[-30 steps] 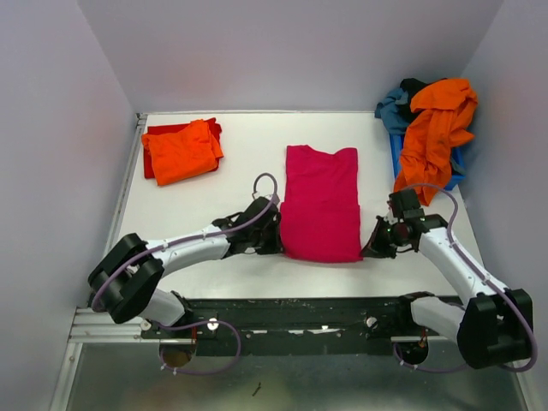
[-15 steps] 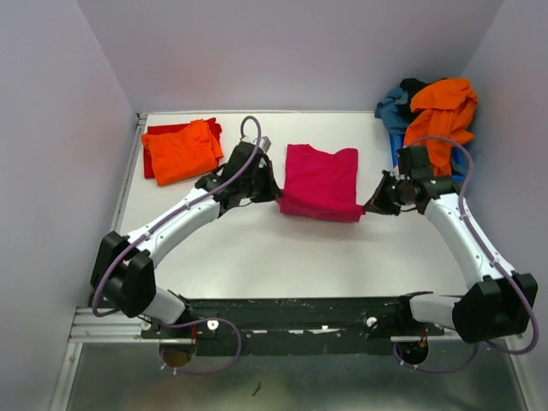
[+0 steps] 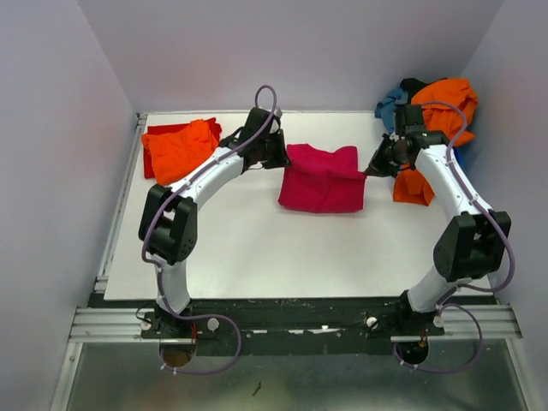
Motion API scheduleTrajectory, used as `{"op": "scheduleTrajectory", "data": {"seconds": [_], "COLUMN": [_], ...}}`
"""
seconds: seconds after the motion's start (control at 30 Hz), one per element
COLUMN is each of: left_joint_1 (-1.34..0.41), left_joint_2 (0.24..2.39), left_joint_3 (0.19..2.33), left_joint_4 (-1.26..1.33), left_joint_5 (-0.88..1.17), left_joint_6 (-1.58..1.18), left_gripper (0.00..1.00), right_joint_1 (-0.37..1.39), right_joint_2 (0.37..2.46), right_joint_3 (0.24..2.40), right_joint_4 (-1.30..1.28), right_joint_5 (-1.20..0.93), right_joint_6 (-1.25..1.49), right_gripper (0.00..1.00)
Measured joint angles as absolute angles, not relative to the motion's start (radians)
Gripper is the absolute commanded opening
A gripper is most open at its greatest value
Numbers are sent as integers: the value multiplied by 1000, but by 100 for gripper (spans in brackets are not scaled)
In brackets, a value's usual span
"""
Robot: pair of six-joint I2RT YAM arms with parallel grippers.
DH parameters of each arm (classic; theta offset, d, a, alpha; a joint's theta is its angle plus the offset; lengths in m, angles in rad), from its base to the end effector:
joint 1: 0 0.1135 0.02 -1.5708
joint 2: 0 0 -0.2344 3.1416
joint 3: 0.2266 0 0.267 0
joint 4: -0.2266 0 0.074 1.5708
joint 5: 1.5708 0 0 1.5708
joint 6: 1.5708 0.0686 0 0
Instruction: Fold and stack the t-shirts
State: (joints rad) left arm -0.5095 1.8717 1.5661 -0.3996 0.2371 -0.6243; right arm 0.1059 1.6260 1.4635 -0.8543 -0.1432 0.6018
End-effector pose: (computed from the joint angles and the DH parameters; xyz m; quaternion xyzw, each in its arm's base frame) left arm 0.3961 -0.2398 0.2251 -0.0022 0.9028 -0.3142 0.2937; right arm 0.3709 0.0493 0.2440 0.2165 0.9349 0.1591 0.2320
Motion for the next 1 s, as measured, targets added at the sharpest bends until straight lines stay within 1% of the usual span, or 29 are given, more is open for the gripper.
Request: {"op": "scheduleTrajectory", "data": {"seconds": [0.2, 0.43, 0.73, 0.77, 0.8, 0.83, 0.87, 0.9, 0.93, 1.0], "left_joint_1": [-482, -437, -406, -403, -399, -395, -390, -388, -383, -374], "left_joint_2": [1986, 2135, 2328, 2339, 2346, 2351, 2357, 2360, 2367, 2375], "left_joint_3": [1734, 1857, 1977, 1985, 1988, 1989, 1993, 1995, 2004, 2019], "left_joint_4": [-407, -382, -346, -339, -331, -321, -305, -298, -281, -260], "left_joint_5": [252, 301, 344, 347, 352, 356, 362, 364, 370, 375], "left_joint_6": [-625, -641, -684, -690, -697, -707, -711, -722, -723, -725], "left_gripper": [0, 0, 0, 4, 18, 29, 38, 51, 59, 69], "right_joint_1": [66, 28, 8, 3, -3, -9, -14, -18, -21, -26], "right_joint_2": [1762, 1977, 2167, 2185, 2202, 2222, 2236, 2249, 2259, 2268], "right_joint_3": [1613, 1792, 1988, 2015, 2040, 2069, 2090, 2105, 2116, 2122], "right_joint_4": [-872, -871, -870, -869, -868, -867, -863, -859, -855, -837], "right_joint_5": [-139, -150, -203, -211, -220, -230, -236, -240, -242, -245], "right_joint_6": [598, 579, 551, 549, 548, 549, 548, 548, 546, 546], "right_gripper": [1, 1, 1, 2, 8, 26, 47, 62, 69, 72]}}
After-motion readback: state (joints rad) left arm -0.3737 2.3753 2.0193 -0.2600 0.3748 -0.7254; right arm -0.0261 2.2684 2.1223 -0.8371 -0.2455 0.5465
